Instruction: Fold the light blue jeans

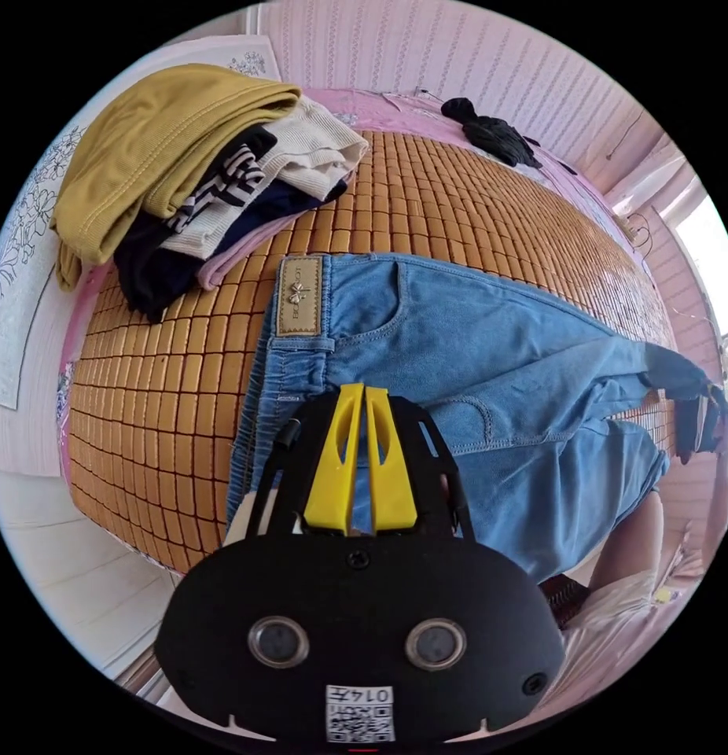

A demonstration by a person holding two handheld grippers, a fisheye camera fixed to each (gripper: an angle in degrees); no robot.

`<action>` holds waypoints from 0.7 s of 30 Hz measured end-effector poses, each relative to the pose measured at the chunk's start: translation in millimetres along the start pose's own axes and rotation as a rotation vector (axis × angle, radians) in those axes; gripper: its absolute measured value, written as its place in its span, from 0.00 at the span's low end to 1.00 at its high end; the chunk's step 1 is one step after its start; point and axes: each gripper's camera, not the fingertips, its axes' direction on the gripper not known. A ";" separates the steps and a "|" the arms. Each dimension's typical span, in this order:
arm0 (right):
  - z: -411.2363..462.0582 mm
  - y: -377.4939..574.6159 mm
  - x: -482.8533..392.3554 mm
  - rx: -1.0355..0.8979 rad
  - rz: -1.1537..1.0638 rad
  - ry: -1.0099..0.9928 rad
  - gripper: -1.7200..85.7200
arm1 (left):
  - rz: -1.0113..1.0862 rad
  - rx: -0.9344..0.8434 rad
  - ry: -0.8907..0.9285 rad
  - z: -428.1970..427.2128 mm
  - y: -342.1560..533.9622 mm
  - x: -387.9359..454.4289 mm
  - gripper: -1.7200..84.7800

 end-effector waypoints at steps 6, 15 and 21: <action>-46.8 -3.7 22.3 0.201 0.156 0.136 0.06 | -0.049 0.050 0.040 -12.5 -12.0 -0.3 0.01; 147.0 15.8 18.1 -0.171 0.232 0.183 0.16 | -0.015 0.070 -0.024 -13.7 -67.1 31.6 0.09; 175.3 12.2 -5.3 -0.164 0.187 0.376 0.09 | -0.042 -0.034 -0.066 14.9 -96.4 52.2 0.12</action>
